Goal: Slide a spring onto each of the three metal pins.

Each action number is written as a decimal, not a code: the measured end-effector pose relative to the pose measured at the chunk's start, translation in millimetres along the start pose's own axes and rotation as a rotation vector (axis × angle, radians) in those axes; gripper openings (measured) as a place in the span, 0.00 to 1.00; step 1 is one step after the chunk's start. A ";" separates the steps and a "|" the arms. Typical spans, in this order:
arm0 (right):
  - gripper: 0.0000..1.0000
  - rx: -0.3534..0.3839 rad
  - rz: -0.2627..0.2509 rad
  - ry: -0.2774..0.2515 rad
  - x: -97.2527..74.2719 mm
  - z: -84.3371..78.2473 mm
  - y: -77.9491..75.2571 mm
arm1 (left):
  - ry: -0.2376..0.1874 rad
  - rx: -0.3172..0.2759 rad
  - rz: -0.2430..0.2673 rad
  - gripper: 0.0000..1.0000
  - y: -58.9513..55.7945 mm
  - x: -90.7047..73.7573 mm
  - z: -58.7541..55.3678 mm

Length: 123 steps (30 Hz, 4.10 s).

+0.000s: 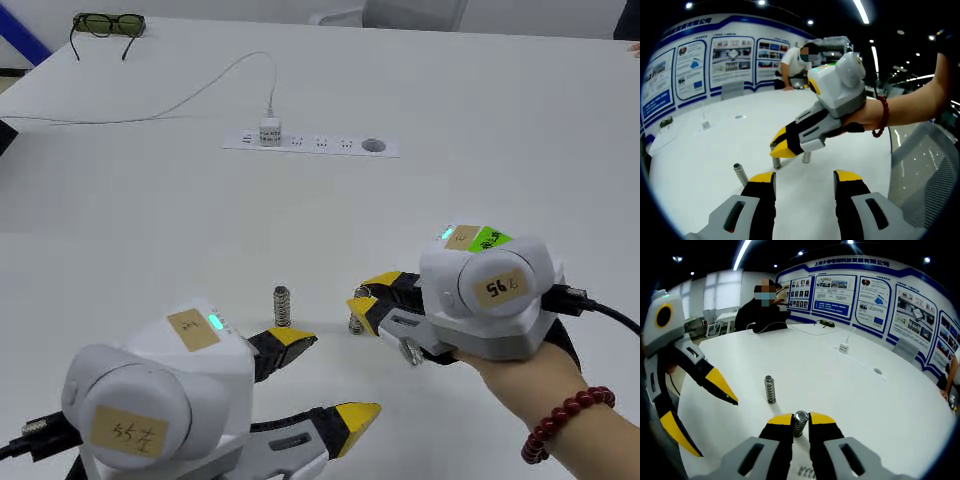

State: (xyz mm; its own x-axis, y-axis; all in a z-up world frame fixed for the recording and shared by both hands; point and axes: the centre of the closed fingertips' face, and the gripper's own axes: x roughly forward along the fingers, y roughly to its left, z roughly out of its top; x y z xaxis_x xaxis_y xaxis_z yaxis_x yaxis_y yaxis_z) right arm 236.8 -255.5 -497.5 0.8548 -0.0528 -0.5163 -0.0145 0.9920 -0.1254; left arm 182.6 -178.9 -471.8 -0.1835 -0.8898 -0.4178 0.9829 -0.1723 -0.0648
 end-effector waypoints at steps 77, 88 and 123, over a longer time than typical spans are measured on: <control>0.49 0.249 -0.075 -0.141 -113.7 -8.3 -23.2 | 0.055 0.119 -0.048 0.36 -8.0 62.1 2.0; 0.52 0.259 -0.074 -0.137 -126.8 -23.2 -22.3 | 0.058 0.141 -0.076 0.31 -10.0 85.8 2.7; 0.53 0.307 -0.086 -0.127 -136.6 -41.2 -19.0 | 0.154 0.162 -0.098 0.14 -7.6 121.2 -19.6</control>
State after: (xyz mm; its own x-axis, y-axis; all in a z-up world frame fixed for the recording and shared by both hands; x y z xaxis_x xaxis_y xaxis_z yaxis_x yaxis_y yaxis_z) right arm 98.9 -271.9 -459.5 0.9043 -0.1423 -0.4025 0.2008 0.9738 0.1070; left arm 153.2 -277.2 -539.7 -0.2618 -0.7927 -0.5506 0.9431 -0.3314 0.0287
